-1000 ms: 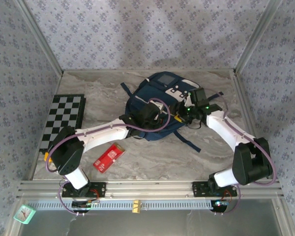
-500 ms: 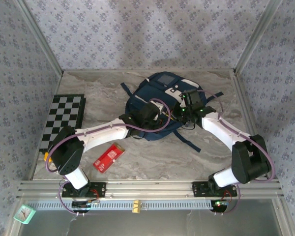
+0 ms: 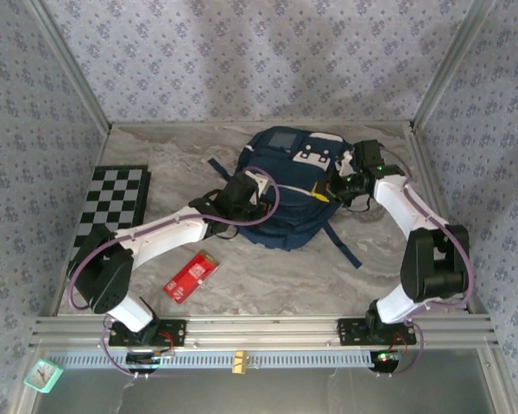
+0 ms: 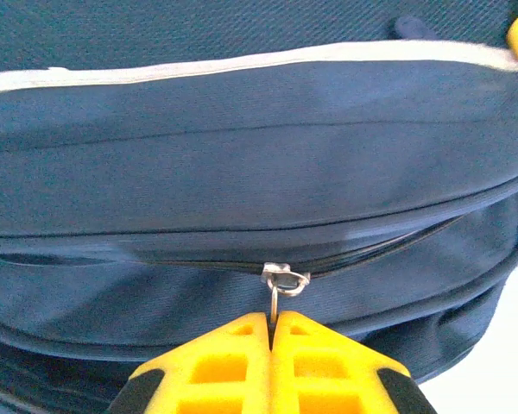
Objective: Pack the student bag
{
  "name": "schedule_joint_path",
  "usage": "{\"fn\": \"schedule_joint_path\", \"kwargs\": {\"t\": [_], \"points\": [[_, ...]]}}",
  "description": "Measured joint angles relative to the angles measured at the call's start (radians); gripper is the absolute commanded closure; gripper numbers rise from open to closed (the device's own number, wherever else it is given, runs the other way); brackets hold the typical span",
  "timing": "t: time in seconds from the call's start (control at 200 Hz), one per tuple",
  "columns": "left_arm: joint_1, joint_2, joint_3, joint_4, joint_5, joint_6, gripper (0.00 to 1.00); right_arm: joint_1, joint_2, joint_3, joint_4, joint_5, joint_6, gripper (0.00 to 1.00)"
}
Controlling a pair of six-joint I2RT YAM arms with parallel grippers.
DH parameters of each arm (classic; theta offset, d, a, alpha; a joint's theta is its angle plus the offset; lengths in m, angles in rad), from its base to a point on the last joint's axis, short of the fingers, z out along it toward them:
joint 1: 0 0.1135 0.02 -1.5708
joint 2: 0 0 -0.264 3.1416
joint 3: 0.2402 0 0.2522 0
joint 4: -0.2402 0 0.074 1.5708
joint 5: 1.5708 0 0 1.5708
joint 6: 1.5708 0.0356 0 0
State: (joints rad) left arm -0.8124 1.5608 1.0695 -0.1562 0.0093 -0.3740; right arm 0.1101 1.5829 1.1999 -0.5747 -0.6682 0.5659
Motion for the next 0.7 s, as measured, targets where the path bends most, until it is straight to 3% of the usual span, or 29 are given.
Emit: {"fn": "schedule_joint_path", "kwargs": {"t": [0.195, 0.28, 0.385, 0.58, 0.7], "points": [[-0.027, 0.006, 0.002, 0.064, 0.034, -0.005, 1.0, -0.029, 0.093, 0.117, -0.026, -0.002, -0.034, 0.75], [-0.051, 0.037, 0.029, 0.046, 0.036, -0.005, 1.0, -0.044, 0.093, 0.123, 0.01, -0.002, -0.036, 0.58], [-0.067, 0.077, 0.048, 0.037, 0.044, -0.008, 1.0, -0.056, 0.053, 0.092, 0.042, -0.001, -0.029, 0.45], [-0.067, 0.088, 0.053, 0.015, 0.046, -0.011, 1.0, -0.064, -0.167, -0.194, 0.143, -0.021, 0.082, 0.4], [-0.067, 0.091, 0.067, 0.001, 0.046, -0.011, 1.0, -0.026, -0.199, -0.352, 0.281, -0.033, 0.225, 0.42]]}}
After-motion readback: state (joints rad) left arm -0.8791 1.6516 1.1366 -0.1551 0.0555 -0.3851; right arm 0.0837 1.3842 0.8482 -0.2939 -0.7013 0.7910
